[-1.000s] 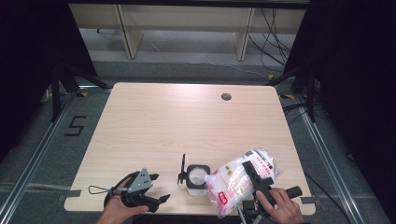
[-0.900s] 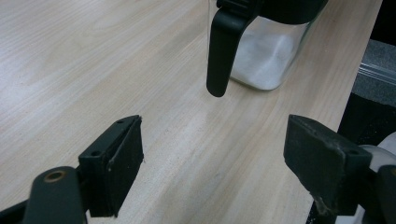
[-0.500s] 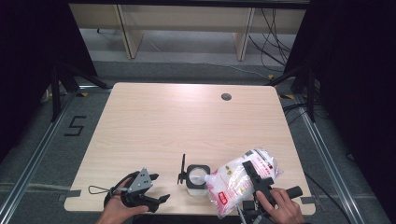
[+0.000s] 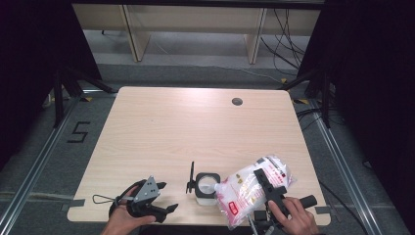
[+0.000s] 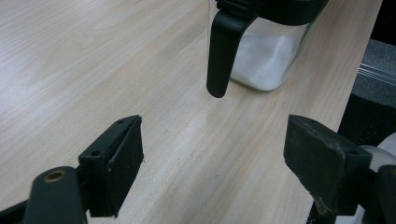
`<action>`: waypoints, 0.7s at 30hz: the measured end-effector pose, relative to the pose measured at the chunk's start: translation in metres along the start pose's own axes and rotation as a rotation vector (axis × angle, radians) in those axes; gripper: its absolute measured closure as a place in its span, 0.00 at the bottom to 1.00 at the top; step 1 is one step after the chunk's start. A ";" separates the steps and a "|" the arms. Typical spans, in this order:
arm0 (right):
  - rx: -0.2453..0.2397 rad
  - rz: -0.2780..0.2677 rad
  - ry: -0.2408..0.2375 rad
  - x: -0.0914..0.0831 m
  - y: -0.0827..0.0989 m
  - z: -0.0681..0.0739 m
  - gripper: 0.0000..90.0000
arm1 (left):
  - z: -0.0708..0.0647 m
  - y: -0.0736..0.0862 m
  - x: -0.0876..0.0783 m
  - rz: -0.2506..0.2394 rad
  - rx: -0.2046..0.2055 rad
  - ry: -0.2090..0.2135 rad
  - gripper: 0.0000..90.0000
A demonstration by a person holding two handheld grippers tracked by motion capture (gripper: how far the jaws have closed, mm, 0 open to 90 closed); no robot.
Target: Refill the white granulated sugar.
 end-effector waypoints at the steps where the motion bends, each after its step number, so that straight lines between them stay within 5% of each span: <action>1: 0.005 0.000 0.005 0.000 0.000 0.000 0.49 | 0.000 0.001 -0.001 0.010 -0.001 -0.009 0.22; 15: -0.016 -0.028 0.031 0.002 -0.001 -0.005 0.49 | 0.001 0.000 -0.002 0.013 0.009 -0.006 0.22; 21: 0.004 0.008 0.004 -0.001 0.001 -0.001 0.49 | 0.000 0.000 0.000 -0.004 -0.001 0.001 0.22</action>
Point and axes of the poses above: each handheld gripper's, and its own axes: x roughly forward along the jaws, y roughly out of its underside, z roughly to its left, the point moved 10 cm from there along x, roughly forward along the jaws, and after that the axes turned 14 degrees about y, right-handed, at the moved point
